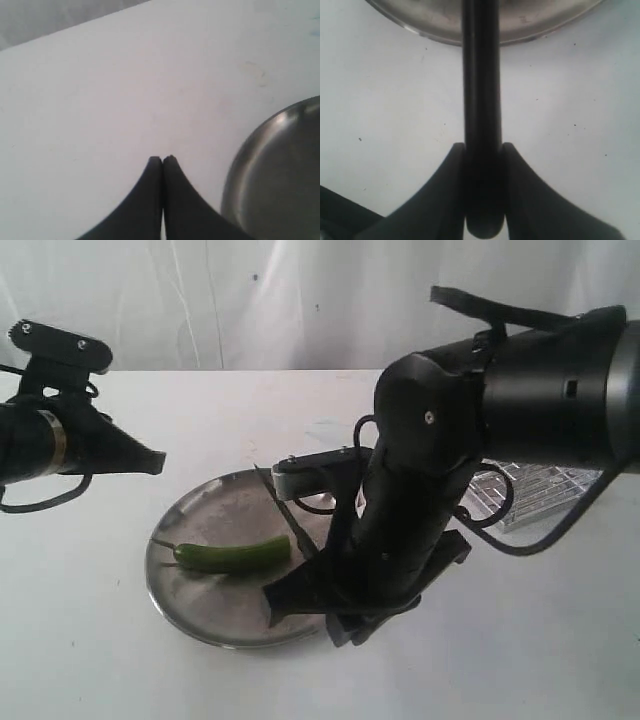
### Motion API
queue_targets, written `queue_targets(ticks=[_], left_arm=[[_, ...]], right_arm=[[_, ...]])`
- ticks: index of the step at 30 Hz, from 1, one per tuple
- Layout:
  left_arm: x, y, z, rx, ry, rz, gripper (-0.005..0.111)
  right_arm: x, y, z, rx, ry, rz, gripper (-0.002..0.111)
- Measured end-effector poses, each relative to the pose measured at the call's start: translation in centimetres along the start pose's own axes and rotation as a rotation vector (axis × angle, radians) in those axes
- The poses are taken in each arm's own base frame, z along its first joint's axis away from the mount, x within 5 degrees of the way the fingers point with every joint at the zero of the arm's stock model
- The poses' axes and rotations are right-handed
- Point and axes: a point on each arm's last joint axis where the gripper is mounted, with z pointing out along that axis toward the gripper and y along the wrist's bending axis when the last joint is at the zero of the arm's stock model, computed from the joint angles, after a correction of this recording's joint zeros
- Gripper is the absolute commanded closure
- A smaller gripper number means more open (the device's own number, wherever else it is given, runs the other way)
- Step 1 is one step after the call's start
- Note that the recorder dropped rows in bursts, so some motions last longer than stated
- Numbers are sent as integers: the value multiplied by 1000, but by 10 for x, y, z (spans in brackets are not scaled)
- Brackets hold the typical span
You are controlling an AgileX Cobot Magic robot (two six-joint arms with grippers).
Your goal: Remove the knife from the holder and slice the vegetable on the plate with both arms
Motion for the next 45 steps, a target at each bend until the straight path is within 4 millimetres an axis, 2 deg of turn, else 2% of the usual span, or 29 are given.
queue_targets(ticks=[4,6,10,14,19,29,37,45], left_arm=[[-24,-32,-13,213,-89,127,107],[-30,-47,-19,324,-124,219,107],[-26,-61,-18,441,-130,307,107],[-21,-68,-13,489,-115,315,107],[-15,-68,-2,500,-79,264,107],[-13,-50,10,461,-55,159,107],[3,-37,33,430,22,98,107],[10,-49,40,558,4,105,107]], right_arm=[[2,3,1,24,-1,22,108],[3,4,3,24,13,32,108],[2,5,12,24,43,54,108],[0,8,24,-5,69,94,108],[-6,9,39,-26,62,128,108],[-9,8,48,-36,11,165,108],[-7,6,55,-27,29,177,108],[-4,6,59,-21,75,173,108]])
